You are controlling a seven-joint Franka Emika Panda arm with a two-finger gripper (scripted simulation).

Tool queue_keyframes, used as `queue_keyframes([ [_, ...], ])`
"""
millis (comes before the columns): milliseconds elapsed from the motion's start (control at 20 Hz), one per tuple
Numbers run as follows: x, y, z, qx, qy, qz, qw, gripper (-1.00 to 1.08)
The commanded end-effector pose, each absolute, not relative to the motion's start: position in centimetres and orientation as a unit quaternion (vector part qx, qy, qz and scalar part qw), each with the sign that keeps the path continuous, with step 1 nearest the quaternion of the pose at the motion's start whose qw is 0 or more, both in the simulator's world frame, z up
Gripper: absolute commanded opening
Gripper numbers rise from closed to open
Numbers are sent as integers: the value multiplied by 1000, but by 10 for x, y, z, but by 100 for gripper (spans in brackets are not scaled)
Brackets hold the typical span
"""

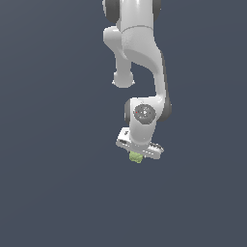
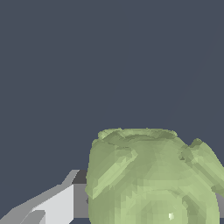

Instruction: Pick up the object and move it to a goal position.

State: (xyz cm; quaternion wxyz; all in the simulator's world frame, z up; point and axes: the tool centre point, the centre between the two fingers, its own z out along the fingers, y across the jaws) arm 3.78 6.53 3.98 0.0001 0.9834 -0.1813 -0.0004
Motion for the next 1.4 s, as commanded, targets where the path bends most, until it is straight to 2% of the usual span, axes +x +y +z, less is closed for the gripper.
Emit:
queue_keyframes([
  [0,38,65,39,983,-181,0,0,-100],
  [750,39,66,52,983,-181,0,0,-100],
  [1050,39,70,89,983,-181,0,0,-100],
  [1350,42,75,150,983,-181,0,0,-100],
])
